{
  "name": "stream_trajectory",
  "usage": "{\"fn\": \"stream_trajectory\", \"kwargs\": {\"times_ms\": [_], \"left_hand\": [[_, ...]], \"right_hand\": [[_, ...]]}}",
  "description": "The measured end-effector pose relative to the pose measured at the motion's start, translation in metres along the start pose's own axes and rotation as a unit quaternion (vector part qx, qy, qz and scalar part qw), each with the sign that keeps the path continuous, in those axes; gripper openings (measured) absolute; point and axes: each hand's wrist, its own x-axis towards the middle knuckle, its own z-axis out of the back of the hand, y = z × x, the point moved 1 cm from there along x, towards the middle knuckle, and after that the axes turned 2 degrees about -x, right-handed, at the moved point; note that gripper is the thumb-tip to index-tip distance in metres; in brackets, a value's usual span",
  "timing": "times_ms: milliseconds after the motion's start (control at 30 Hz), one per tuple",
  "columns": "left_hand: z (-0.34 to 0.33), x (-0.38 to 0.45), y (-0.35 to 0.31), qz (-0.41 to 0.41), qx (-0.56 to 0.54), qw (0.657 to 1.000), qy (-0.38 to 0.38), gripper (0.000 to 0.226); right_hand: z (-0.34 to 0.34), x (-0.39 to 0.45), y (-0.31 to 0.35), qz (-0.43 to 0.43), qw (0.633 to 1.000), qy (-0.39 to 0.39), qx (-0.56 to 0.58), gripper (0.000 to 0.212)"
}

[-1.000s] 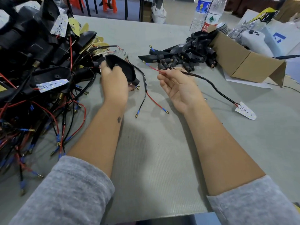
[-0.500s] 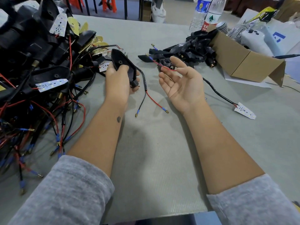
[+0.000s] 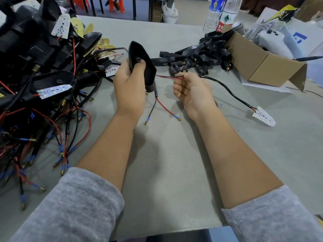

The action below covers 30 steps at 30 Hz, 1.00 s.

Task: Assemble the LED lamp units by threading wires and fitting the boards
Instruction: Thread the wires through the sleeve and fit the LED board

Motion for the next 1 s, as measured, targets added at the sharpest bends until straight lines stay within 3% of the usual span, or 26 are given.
{"fn": "stream_trajectory", "kwargs": {"times_ms": [100, 233, 367, 467, 667, 900, 1000], "left_hand": [[-0.002, -0.002, 0.005, 0.021, 0.105, 0.992, 0.071, 0.019], [-0.001, -0.006, 0.014, 0.049, 0.257, 0.954, 0.146, 0.028], [-0.001, -0.004, 0.015, 0.058, 0.260, 0.953, 0.146, 0.024], [-0.001, -0.005, 0.013, 0.070, 0.241, 0.956, 0.153, 0.024], [-0.002, -0.001, 0.011, 0.110, 0.171, 0.971, 0.123, 0.021], [0.010, 0.012, 0.017, 0.119, 0.149, 0.981, 0.024, 0.017], [0.016, 0.015, 0.018, 0.094, 0.198, 0.976, -0.007, 0.019]], "right_hand": [[-0.004, -0.002, -0.001, 0.018, 0.995, 0.029, -0.090, 0.021], [-0.002, -0.003, 0.000, 0.012, 0.997, 0.035, -0.065, 0.020], [0.002, -0.002, 0.001, 0.002, 1.000, 0.021, -0.003, 0.018], [0.003, -0.001, 0.000, 0.014, 0.998, 0.068, -0.012, 0.016], [-0.002, -0.006, -0.006, 0.025, 0.978, 0.166, -0.124, 0.022], [-0.003, -0.006, -0.004, 0.048, 0.990, 0.086, -0.099, 0.015], [-0.005, -0.009, -0.003, 0.060, 0.990, 0.077, -0.098, 0.016]]}}
